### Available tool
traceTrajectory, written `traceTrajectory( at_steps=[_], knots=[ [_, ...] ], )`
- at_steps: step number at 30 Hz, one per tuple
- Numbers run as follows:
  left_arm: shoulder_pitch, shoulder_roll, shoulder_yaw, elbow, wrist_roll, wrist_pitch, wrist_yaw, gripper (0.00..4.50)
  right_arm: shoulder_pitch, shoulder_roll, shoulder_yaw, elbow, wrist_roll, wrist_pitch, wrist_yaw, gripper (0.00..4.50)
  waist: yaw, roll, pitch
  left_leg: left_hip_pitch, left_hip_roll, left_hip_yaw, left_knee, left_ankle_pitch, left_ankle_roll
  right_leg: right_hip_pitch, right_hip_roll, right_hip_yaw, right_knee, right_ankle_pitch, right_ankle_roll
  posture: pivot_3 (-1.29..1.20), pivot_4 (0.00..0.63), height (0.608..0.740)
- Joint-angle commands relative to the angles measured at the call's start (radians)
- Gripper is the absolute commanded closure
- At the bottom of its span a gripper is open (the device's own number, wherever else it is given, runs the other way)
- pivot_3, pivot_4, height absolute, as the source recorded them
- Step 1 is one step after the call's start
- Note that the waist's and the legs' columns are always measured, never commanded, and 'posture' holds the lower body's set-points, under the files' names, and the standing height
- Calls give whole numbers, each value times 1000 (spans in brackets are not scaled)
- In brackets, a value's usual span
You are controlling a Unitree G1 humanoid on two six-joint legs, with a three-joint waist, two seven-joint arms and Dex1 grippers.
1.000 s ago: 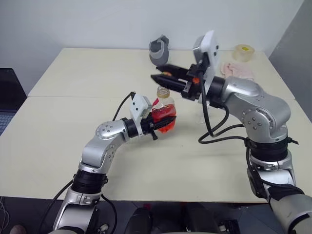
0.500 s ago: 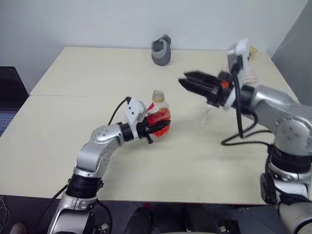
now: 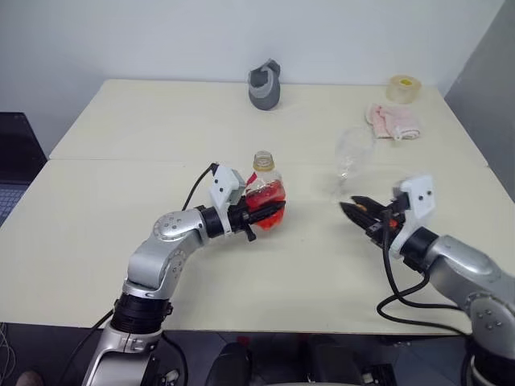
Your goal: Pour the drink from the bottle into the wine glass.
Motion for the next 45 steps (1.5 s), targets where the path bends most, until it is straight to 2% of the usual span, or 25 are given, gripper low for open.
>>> traceTrajectory(
  at_steps=[1, 6, 13, 17, 23, 31, 36, 40, 42, 45],
  knots=[
    [-12, -10, 2, -48, -10, -12, 9, 3351, -5, 108, -19, 121, -111, -158, -96, 3251, 0, 3, 2, 0, -1, 2, 0, 1, 0, -1, 0, 1, 1, 0, 0, 0, 150, 740],
    [-21, -13, -1, -43, -11, -15, 9, 3351, -40, 246, -76, 241, -135, -221, -186, 3251, -5, 5, 2, 1, 0, 2, 0, 1, 1, -1, 0, 3, 2, 1, 0, 0, 150, 740],
    [-26, -6, 0, -37, -12, -18, -1, 3351, -32, 303, -65, 252, -161, -249, -213, 3251, -2, 5, 2, 0, -1, 2, 0, 1, 1, -1, 0, 2, 1, 1, 0, 0, 150, 740],
    [-30, -9, -1, -34, -11, -20, -2, 3351, -17, 293, -52, 233, -175, -239, -204, 2063, -2, 5, 2, 0, -1, 2, 0, 1, 1, -1, 0, 2, 1, 1, 0, 0, 150, 740],
    [-14, -9, 0, -45, -11, -21, -1, 3351, 8, 264, -66, 159, -153, -184, -203, 25, -2, 5, 2, 0, -1, 2, 0, 1, 1, -1, 0, 2, 1, 1, 0, 0, 150, 740],
    [-4, -13, 3, -47, -9, -26, 8, 3351, 5, 194, -92, 79, -108, -89, -174, 25, -2, 5, 2, 0, -1, 2, 0, 1, 1, -1, 0, 2, 1, 1, 0, 0, 150, 740],
    [1, -4, 26, -38, -6, -24, 28, 3351, 56, 36, -17, -56, -58, -21, -12, 25, -2, 5, 2, 0, -1, 2, 0, 1, 1, -1, 0, 2, 1, 1, 0, 0, 150, 740],
    [24, -15, 48, -37, 0, -15, 84, 3351, 100, -99, 37, -175, -18, -50, 154, 25, -3, 5, 2, 0, -1, 2, 0, 0, 2, -1, 0, 1, 0, 1, 0, 0, 150, 740],
    [41, -19, 58, -29, 16, -25, 118, 3351, 74, -134, 53, -213, 32, -62, 228, 25, -4, 5, 2, 0, -1, 2, 0, -1, 3, 0, 0, 2, 0, 1, 0, 0, 150, 740],
    [52, -25, 81, -13, 36, -33, 178, 3351, -5, -138, 89, -207, 65, -58, 256, 25, -4, 5, 2, 1, 0, 2, 1, -1, 4, 0, 0, 2, 0, 2, 1, 0, 150, 740]
  ],
)
